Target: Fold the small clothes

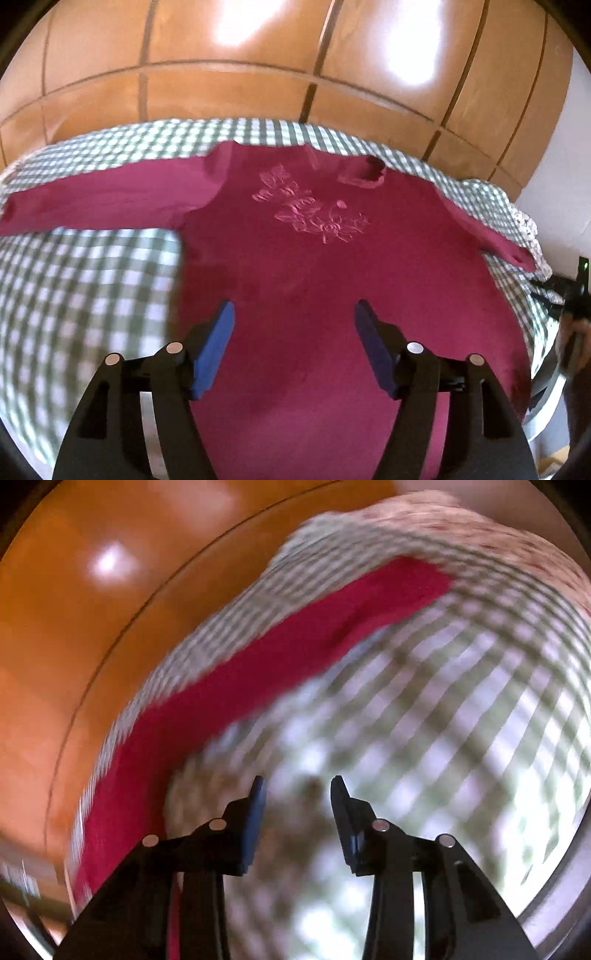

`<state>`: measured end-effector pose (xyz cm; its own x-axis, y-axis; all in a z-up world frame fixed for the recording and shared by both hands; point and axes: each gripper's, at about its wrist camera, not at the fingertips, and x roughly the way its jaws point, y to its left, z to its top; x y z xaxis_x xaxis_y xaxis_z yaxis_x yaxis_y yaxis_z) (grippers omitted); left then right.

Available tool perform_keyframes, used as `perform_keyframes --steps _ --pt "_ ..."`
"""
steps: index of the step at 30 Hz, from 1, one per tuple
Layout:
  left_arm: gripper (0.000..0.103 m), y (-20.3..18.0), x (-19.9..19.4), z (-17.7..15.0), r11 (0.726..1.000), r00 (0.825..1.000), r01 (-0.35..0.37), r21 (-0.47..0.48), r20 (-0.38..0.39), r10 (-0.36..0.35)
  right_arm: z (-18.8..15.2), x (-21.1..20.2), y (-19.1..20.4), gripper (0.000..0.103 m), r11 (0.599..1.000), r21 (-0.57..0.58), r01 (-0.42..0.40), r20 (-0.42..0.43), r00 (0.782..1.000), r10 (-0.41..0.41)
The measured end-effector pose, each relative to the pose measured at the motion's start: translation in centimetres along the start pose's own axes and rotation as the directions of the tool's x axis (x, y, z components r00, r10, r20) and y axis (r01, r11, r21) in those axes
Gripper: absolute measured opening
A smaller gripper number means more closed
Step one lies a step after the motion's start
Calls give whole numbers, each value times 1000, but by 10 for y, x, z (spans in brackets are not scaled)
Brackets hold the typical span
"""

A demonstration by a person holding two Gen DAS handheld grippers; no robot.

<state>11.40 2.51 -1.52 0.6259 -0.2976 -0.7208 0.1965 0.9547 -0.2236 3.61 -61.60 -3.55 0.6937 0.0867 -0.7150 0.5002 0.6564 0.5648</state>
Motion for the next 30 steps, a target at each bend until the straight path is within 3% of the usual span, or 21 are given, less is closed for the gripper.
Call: perform_keyframes --steps 4,9,11,13,14,17,19,23,27,30 --pt "67 -2 31 -3 1000 999 -21 -3 -50 21 46 20 -31 36 984 178 12 47 999 -21" --pt "71 1 42 -13 999 997 -32 9 -63 33 83 56 -37 36 970 239 31 51 998 -45" --pt "72 -1 42 -15 999 997 -38 28 -66 40 96 65 -36 32 973 222 67 55 995 -81" --pt "72 -1 43 -13 999 997 -37 25 -69 39 103 73 -28 10 976 188 112 45 992 -122" --pt "72 0 42 -12 999 997 -30 18 -71 31 104 68 -23 6 980 154 124 51 990 -133" --pt "72 5 41 -7 1000 997 -3 -8 -77 3 104 54 21 5 997 10 81 100 992 -82" --pt "72 7 39 -5 999 997 22 -35 -75 -25 95 42 61 5 992 -115 41 123 992 -27" --pt "72 11 34 3 993 994 80 -93 -63 -86 57 40 150 5 940 -335 -68 83 991 101" --pt "72 14 27 15 985 991 122 -121 -34 -127 -10 58 239 5 843 -498 -202 -42 977 209" --pt "72 18 28 25 975 987 155 -159 -22 -160 -66 80 294 5 776 -561 -287 -150 958 245"
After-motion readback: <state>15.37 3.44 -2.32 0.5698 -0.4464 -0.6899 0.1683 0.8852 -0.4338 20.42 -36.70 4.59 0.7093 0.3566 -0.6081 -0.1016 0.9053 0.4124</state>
